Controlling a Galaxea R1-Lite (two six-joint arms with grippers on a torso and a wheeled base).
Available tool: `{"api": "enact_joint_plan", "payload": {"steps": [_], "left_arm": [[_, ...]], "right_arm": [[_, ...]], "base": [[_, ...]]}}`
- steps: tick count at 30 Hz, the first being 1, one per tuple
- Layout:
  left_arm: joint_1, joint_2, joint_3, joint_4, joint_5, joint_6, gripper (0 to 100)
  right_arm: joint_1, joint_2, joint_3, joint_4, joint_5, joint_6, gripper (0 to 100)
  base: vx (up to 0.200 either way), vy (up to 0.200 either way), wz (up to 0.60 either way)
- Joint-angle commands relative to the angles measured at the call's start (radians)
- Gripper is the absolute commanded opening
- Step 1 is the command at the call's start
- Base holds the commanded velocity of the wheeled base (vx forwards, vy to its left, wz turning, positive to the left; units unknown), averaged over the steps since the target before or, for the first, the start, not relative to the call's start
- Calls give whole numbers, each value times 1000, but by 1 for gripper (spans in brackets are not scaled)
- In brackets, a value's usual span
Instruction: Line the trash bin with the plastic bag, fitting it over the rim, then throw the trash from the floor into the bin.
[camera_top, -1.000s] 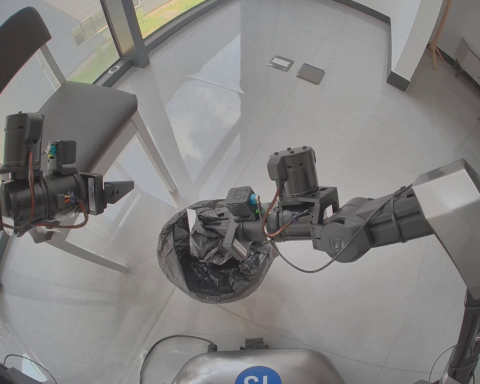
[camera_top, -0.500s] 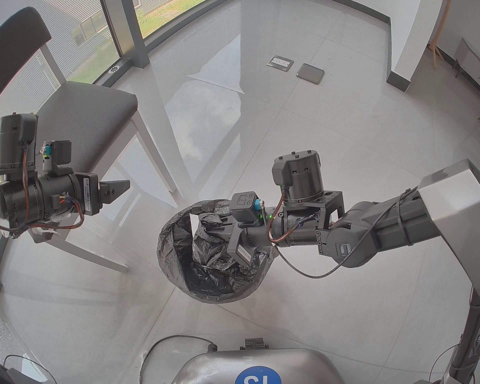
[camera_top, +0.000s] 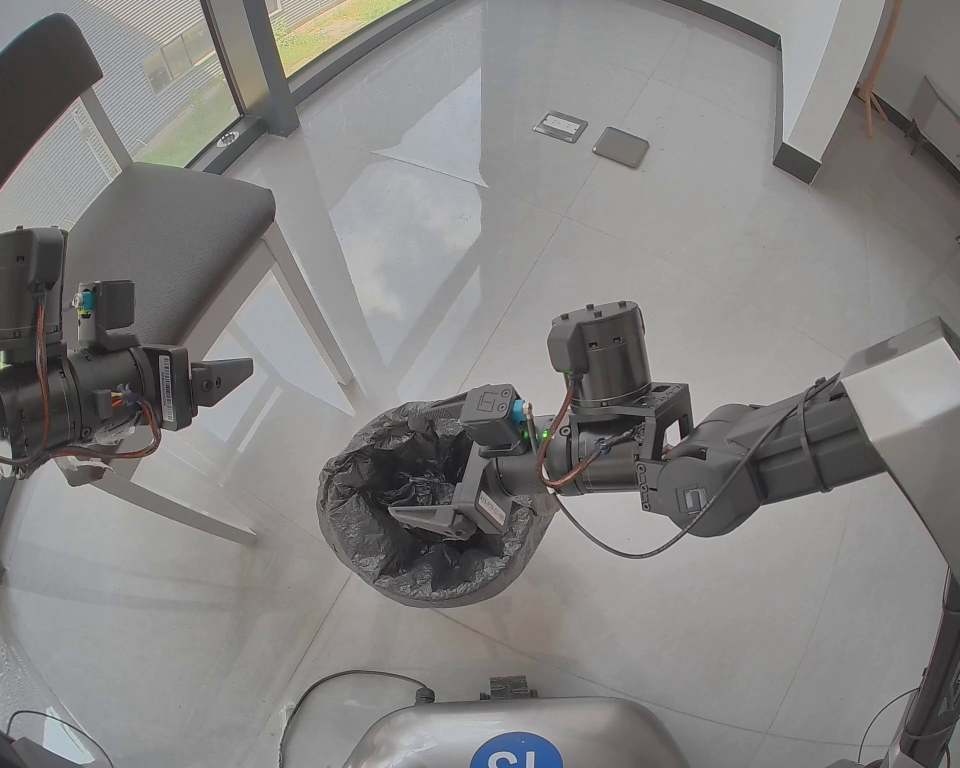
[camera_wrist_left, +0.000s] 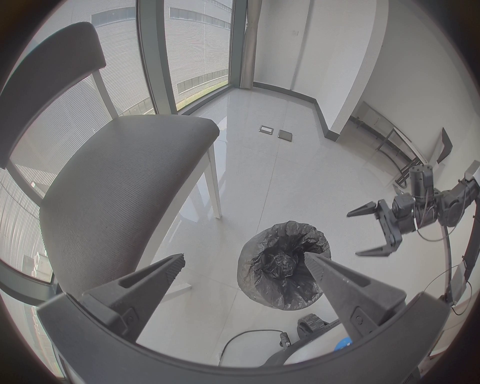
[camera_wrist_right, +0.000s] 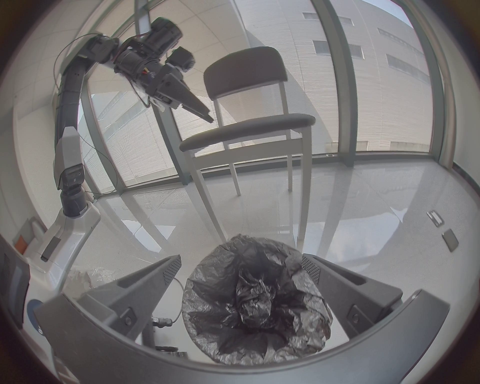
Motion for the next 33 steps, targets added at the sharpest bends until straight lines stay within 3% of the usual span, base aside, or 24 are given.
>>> {"api": "enact_joint_plan", "payload": {"steps": [1,10,16,20,25,30,33], "left_arm": [[2,-8,1,0,1,-2,100],[6,-20,23,0,-1,0,100],[-4,-18,55,3,-12,0,100],[-24,-15,78,9,-10,0,100],[-18,-8,49,43,2,-5,100],[-6,-29,-50,155,57,-55,100],[43,-41,-112,178,67,-66,100]], "right_arm": [[-4,-4,1,0,1,-2,100],[-45,-47,33,2,-3,8,100],[-68,-121,125,2,-41,78,100],[-135,-216,205,52,-128,95,100],[-249,-345,307,124,-343,147,100],[-401,-516,426,144,-408,175,100],[-481,-631,493,172,-454,181,100]], "base": [[0,0,0],[0,0,0],[0,0,0],[0,0,0],[0,0,0],[0,0,0],[0,0,0]]}}
